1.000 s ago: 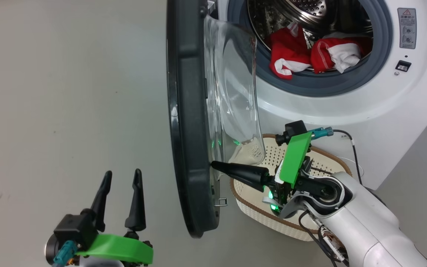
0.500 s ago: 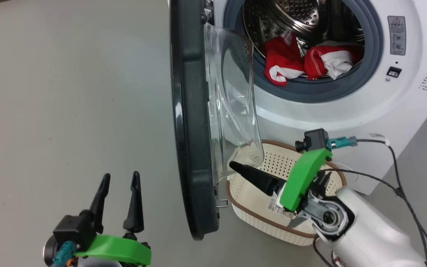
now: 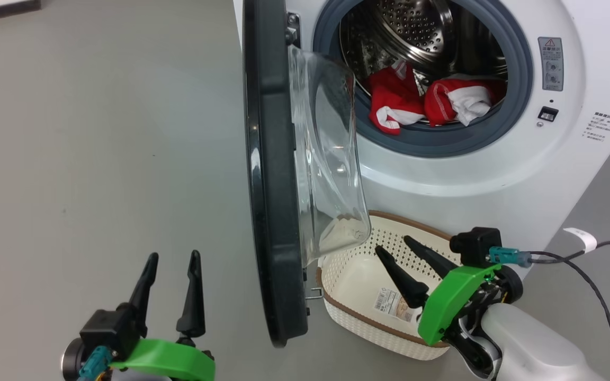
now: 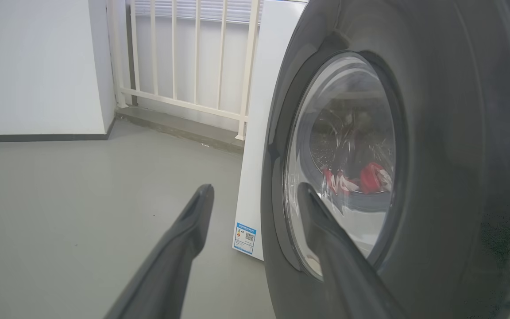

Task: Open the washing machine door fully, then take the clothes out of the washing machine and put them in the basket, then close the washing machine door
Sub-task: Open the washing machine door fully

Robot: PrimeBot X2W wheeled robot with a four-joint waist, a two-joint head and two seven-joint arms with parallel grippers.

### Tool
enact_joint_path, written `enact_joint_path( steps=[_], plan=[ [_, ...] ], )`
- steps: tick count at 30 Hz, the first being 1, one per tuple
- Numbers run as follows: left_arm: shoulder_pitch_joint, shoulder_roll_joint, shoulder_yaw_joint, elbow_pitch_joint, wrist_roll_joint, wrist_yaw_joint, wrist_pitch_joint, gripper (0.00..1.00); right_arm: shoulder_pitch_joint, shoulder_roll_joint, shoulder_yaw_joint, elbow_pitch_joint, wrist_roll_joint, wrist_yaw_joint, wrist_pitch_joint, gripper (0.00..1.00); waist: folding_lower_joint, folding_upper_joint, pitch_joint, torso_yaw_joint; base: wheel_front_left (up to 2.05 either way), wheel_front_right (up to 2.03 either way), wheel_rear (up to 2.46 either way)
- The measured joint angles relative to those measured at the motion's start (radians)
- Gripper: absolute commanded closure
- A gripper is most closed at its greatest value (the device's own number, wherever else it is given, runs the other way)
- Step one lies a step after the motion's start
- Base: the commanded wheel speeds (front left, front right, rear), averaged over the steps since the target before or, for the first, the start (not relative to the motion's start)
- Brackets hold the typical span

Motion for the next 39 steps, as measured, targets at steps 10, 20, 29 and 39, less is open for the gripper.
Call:
enact_joint_path(
  steps=[10,20,29,39],
  plan=[
    [0.022,0.003,-0.007,0.001,0.001,0.000,0.000,0.00,0.012,0.090,-0.345,0.027,-0.397,0.000,-0.062,0.00,0.0000,0.0000,-0.017,-0.015,0.00,0.00,0.00],
    [0.023,0.003,-0.021,0.000,0.001,0.000,0.000,0.00,0.283,0.158,-0.619,-0.236,-0.725,0.000,-0.069,0.00,0.0000,0.0000,-0.018,-0.011,0.00,0.00,0.00],
    [0.023,0.002,-0.021,-0.010,0.003,0.000,0.000,0.00,0.364,0.160,-0.647,-0.351,-0.728,0.000,-0.069,0.00,0.0000,0.0000,-0.012,-0.010,0.00,0.00,0.00],
    [0.023,0.000,-0.018,-0.014,0.010,0.000,0.000,0.00,0.372,0.161,-0.643,-0.365,-0.728,0.000,-0.069,0.00,0.0000,0.0000,-0.003,-0.017,0.00,0.00,0.00]
  ],
)
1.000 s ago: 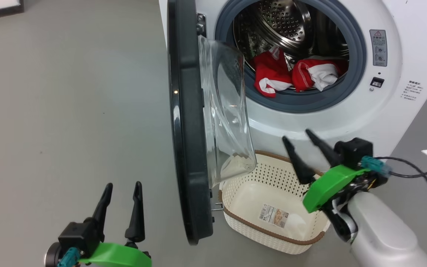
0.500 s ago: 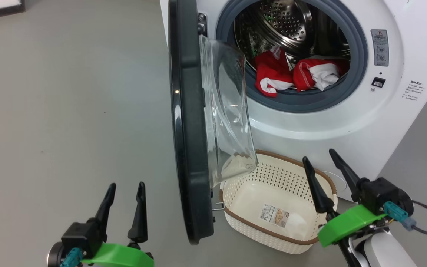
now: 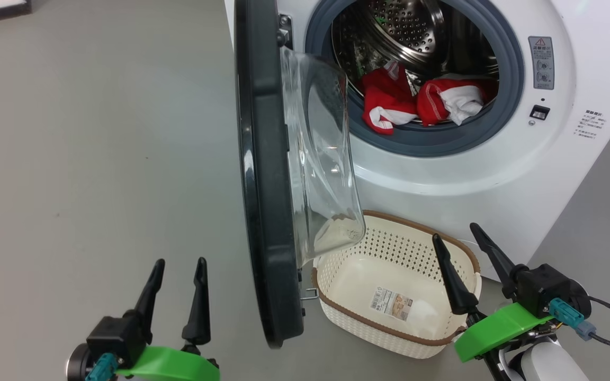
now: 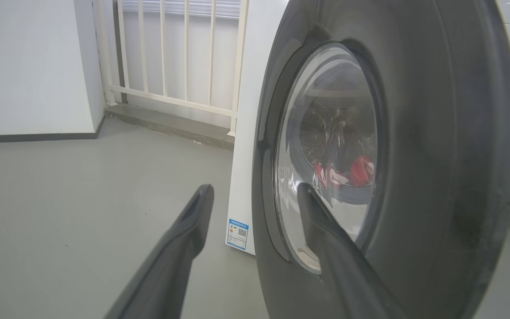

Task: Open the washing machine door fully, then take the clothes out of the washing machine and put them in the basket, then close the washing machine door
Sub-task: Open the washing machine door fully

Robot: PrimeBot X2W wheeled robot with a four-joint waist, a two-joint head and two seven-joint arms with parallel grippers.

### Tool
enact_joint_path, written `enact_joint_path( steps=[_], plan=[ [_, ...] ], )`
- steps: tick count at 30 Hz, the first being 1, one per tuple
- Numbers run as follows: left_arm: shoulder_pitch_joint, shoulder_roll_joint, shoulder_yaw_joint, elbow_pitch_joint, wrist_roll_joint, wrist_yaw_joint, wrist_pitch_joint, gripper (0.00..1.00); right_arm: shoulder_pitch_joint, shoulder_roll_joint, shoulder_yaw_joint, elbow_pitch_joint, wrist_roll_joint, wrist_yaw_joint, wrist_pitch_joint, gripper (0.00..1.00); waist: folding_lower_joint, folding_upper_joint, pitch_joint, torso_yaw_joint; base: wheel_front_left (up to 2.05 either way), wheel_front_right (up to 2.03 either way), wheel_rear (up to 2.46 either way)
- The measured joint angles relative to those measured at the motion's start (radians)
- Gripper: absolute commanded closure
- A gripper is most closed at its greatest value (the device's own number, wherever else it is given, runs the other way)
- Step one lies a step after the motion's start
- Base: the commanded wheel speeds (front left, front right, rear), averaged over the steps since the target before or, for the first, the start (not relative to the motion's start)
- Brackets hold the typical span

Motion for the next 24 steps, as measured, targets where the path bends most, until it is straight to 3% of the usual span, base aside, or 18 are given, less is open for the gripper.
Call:
enact_joint_path(
  steps=[13,14,15,16,24],
  plan=[
    [0.000,-0.002,0.001,0.002,0.010,0.000,0.000,0.00,0.000,0.000,0.007,0.016,0.000,0.000,0.000,0.00,0.0000,0.0000,0.012,-0.002,0.00,0.00,0.00],
    [0.000,-0.002,0.000,0.004,0.011,0.000,0.000,0.10,0.000,0.000,0.009,0.018,0.000,0.000,0.000,0.00,0.0000,0.0000,0.012,-0.002,0.00,0.00,0.00],
    [0.000,-0.002,-0.001,0.006,0.012,0.000,0.000,0.67,0.000,0.000,0.011,0.020,0.000,0.000,0.000,0.00,0.0000,0.0000,0.012,-0.003,0.00,0.00,0.00],
    [0.000,-0.003,-0.001,0.007,0.016,0.000,0.000,1.00,0.000,0.000,0.012,0.020,0.000,0.000,0.000,0.00,0.0000,0.0000,0.012,-0.004,0.00,0.00,0.00],
    [-0.009,-0.004,0.004,-0.052,0.022,-0.010,0.000,1.00,-0.001,0.000,0.012,0.022,0.000,0.000,0.000,0.00,0.0000,0.0000,0.009,-0.008,0.00,0.00,0.00]
  ],
)
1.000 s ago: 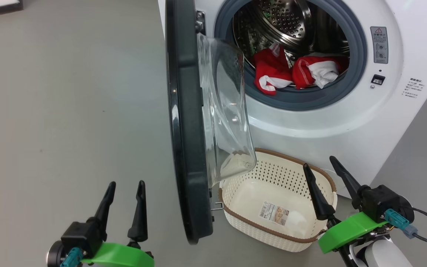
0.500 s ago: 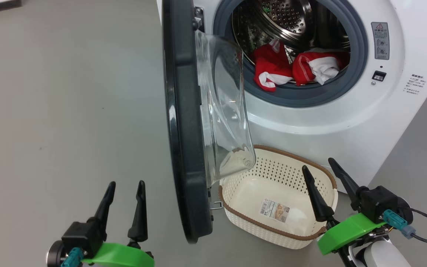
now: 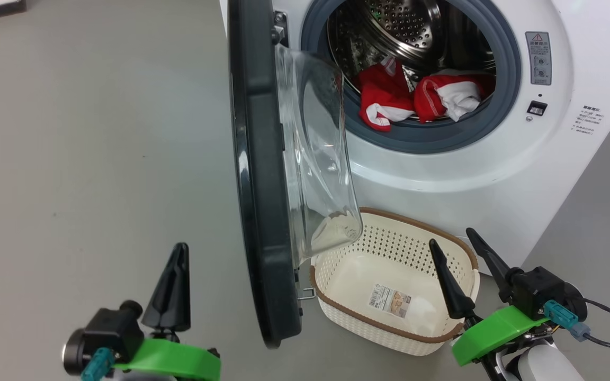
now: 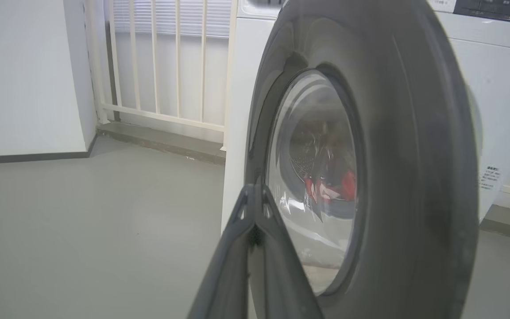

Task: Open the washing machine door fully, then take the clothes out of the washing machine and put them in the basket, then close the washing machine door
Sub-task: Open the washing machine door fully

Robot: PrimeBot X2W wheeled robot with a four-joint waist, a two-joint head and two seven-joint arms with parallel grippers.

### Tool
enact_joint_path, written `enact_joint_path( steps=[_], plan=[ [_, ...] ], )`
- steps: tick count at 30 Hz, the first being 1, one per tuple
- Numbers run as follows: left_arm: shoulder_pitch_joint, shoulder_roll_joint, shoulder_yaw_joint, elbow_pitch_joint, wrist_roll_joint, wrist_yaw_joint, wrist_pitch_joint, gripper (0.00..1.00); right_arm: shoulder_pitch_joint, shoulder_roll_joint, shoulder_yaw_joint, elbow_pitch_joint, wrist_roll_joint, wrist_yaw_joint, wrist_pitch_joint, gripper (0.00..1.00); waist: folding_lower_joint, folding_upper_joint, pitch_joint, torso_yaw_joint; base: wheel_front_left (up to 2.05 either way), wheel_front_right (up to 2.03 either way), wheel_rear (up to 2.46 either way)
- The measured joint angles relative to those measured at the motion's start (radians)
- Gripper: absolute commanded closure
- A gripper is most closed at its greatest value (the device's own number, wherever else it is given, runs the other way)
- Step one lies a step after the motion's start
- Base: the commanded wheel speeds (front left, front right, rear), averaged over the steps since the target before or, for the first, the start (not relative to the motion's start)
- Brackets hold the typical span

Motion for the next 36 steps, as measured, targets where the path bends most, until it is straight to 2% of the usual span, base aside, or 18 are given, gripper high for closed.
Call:
enact_joint_path(
  steps=[14,20,31,36],
  plan=[
    [-0.108,0.000,-0.011,-0.253,0.056,-0.009,-0.003,1.00,0.000,0.000,0.021,0.015,0.000,0.000,0.000,0.00,0.0000,0.0000,-0.005,-0.021,0.00,0.00,0.00],
    [-0.107,-0.001,-0.122,-0.321,0.055,-0.035,0.015,1.00,0.000,0.000,0.021,0.017,0.000,0.000,0.000,0.00,0.0000,0.0000,-0.005,-0.036,0.00,0.00,0.00],
    [-0.094,0.000,-0.246,-0.246,0.026,-0.070,0.112,1.00,0.000,0.000,0.025,0.020,0.000,0.000,0.000,0.00,0.0000,0.0000,0.002,-0.043,0.00,0.00,0.00],
    [-0.076,0.000,-0.274,-0.191,0.016,-0.070,0.169,1.00,0.000,0.000,0.027,0.025,0.000,0.000,0.000,0.00,0.0000,0.0000,0.005,-0.044,0.00,0.00,0.00]
  ],
)
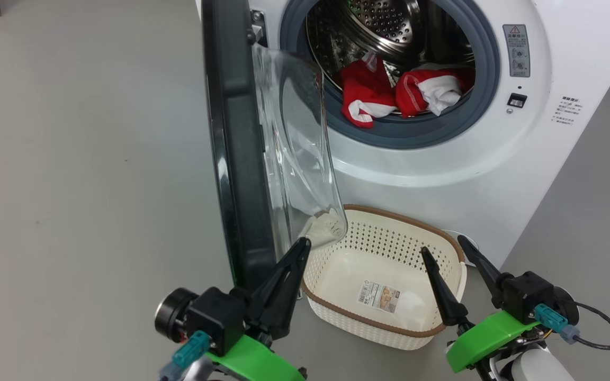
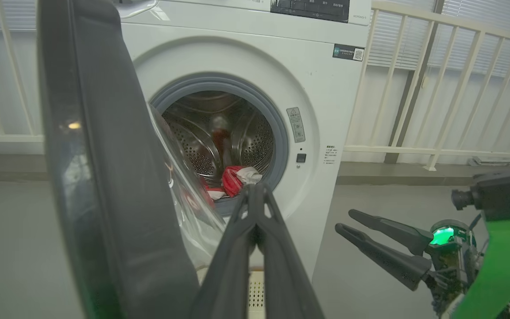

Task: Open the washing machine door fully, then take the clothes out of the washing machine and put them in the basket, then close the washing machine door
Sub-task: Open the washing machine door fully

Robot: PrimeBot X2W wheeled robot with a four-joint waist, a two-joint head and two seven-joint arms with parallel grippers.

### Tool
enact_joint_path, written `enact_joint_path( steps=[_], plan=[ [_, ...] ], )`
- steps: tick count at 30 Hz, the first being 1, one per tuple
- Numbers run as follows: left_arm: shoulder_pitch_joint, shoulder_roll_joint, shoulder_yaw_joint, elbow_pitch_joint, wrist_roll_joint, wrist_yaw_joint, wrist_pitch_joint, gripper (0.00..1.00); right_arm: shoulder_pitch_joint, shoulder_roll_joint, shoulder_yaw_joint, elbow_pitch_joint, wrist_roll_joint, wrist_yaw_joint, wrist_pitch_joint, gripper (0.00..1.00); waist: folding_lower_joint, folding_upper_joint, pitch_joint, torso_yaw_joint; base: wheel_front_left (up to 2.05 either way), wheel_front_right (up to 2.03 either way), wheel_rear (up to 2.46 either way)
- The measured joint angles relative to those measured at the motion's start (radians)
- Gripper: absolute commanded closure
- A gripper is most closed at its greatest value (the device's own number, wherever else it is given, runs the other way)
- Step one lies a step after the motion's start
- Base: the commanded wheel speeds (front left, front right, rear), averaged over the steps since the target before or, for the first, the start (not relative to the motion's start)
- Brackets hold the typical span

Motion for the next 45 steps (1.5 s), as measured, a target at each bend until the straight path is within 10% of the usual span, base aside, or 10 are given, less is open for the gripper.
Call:
enact_joint_path(
  steps=[22,45],
  plan=[
    [0.018,0.013,0.035,0.077,-0.049,0.055,0.083,1.00,0.000,0.000,0.003,0.003,0.009,0.000,0.000,0.00,0.0000,-0.0001,0.009,0.019,0.00,0.00,0.00],
    [0.037,0.082,0.224,0.111,-0.074,0.208,0.083,1.00,-0.003,0.000,0.028,0.007,0.004,0.000,0.000,0.00,0.0000,0.0000,0.050,0.069,0.00,0.00,0.00]
  ],
)
